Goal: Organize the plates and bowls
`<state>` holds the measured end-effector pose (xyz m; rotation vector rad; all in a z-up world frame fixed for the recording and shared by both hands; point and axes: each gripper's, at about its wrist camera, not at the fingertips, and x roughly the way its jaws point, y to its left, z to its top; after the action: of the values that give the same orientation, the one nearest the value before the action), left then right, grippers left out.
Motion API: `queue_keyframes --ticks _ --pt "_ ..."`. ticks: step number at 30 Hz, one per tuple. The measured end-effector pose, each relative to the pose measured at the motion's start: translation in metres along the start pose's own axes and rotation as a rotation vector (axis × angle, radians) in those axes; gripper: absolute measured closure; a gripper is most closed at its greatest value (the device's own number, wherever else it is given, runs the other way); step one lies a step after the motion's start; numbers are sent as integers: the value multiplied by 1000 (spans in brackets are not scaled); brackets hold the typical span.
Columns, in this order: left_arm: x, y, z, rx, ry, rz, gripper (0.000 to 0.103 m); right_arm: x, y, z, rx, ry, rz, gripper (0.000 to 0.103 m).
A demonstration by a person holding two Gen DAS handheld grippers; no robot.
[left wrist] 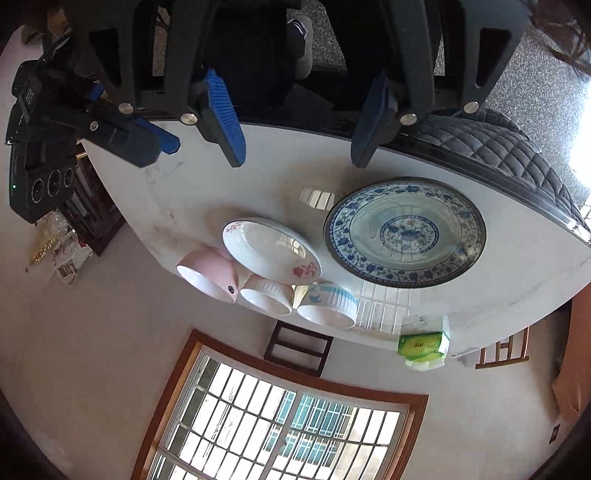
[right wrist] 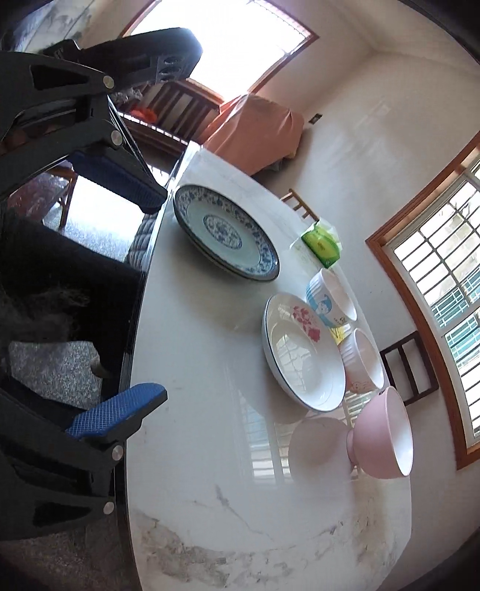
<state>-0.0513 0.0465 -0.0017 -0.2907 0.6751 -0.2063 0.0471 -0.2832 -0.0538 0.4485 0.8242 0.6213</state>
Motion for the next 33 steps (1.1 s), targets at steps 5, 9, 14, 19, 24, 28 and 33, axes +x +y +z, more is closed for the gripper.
queue_keyframes --ticks 5,9,14,19,24,28,33 --pt "-15 -6 1 -5 -36 -86 20 1 14 -8 -35 70 153 0" --pt "6 -22 12 80 44 25 20 -3 19 -7 -68 99 119 0" --pt "42 -23 63 70 82 -37 20 -5 4 18 -80 70 1 0" --pt "99 -21 130 107 121 -35 20 8 -25 66 -76 96 -62 0" --pt "159 -10 168 88 189 17 20 27 -57 112 -24 80 -65 10" --pt "202 4 181 39 265 -2 20 52 -83 139 34 97 -72 31" --pt "244 19 184 -25 360 7 20 75 -101 154 62 113 -88 31"
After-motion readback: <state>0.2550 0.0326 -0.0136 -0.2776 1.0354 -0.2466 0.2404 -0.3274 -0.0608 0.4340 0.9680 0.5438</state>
